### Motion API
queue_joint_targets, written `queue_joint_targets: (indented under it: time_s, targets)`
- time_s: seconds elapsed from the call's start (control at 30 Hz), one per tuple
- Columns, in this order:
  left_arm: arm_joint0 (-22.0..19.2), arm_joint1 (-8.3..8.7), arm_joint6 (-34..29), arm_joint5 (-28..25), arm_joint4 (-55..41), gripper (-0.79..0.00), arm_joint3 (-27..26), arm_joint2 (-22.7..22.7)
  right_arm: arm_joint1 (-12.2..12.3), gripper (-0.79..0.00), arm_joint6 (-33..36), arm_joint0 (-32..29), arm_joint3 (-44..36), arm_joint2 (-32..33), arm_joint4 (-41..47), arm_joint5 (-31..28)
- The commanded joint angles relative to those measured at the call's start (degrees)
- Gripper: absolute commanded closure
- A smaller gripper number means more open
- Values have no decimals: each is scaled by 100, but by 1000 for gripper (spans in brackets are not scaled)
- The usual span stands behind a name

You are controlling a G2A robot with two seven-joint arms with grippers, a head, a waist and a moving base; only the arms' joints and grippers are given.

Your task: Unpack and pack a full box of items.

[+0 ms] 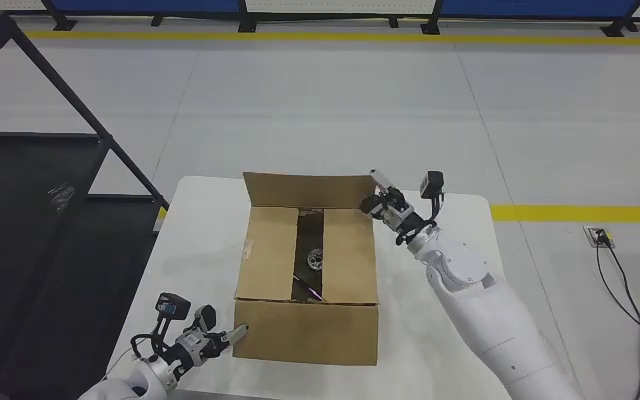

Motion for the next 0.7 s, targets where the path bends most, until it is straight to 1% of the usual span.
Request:
queue_joint_targets:
  time_s: [0.0, 0.13, 0.2, 0.3, 0.37, 0.67]
  targets:
    - [0, 0, 0, 0, 0, -785, 0, 0, -83, -785, -257, 240, 211, -153, -202, 31]
    - [0, 0, 0, 0, 0, -785, 0, 0, -243, -785, -775, 619, 595, -446, -675, 53]
    - [0, 0, 0, 0, 0, -785, 0, 0, -350, -785, -1119, 873, 923, -661, -1101, 78]
    - [0, 0, 0, 0, 0, -785, 0, 0, -471, -785, -966, 1096, 1348, -808, -1151, -216]
    - [0, 0, 0, 0, 0, -785, 0, 0, -510, -785, -892, 1196, 1564, -841, -1185, -280]
    - [0, 0, 0, 0, 0, -785, 0, 0, -510, -785, -892, 1196, 1564, -841, -1185, -280]
